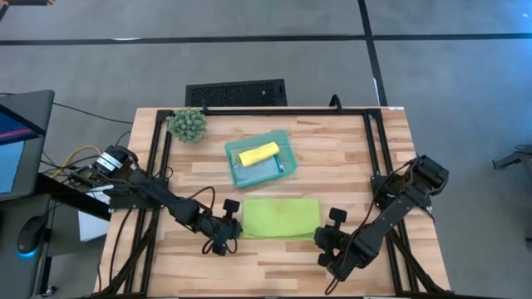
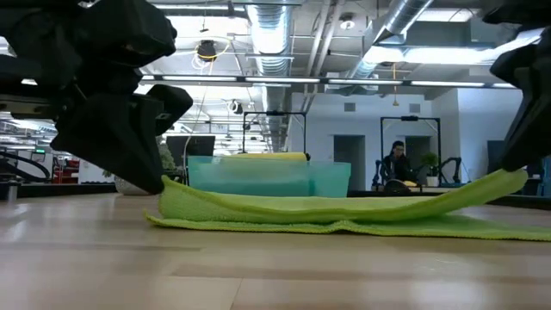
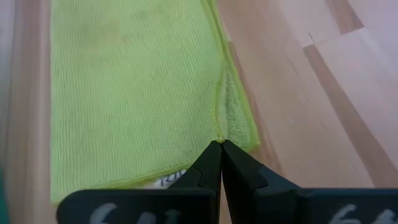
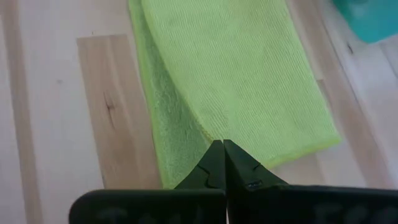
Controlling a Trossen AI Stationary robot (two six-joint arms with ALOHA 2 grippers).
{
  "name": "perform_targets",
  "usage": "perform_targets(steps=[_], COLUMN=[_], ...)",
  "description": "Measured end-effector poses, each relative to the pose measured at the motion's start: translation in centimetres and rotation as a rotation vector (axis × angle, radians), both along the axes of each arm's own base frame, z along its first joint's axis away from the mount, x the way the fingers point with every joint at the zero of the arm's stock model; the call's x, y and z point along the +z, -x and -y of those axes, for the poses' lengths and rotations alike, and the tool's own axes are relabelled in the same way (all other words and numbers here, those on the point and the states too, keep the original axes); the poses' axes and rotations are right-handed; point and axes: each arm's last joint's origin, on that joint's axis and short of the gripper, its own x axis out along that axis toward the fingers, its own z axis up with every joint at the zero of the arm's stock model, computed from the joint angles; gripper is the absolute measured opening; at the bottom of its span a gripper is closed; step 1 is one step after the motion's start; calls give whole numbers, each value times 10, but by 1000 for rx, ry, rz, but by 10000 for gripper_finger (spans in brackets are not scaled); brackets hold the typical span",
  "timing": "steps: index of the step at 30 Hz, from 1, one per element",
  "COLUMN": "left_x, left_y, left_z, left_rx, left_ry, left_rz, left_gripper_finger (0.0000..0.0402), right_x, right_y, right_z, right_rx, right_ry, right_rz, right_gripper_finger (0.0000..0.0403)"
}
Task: Fold microfiber towels
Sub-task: Fold the light green towel
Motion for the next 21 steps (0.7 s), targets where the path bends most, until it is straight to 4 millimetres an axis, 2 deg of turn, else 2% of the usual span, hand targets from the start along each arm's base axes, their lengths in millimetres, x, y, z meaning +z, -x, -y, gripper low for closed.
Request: perform_targets(steps=[5, 9, 17, 21], left_x=[0, 0, -1, 8], left_y=[0, 0, 2, 0], left_z=[0, 1, 1, 2], left_rx=[23, 25, 37, 42], left_ry=[23, 52, 80, 39], left_rz=[2, -6, -54, -139], left_gripper_finger=[0, 5, 74, 102], right_x=[0, -2, -6, -7], right_y=[0, -5, -12, -11], right_z=[0, -1, 2, 2], right_rx=[0, 5, 25, 54], right_ry=[-4, -26, -172, -192], right_rz=[1, 16, -129, -186], right_gripper_finger=[11, 31, 95, 120])
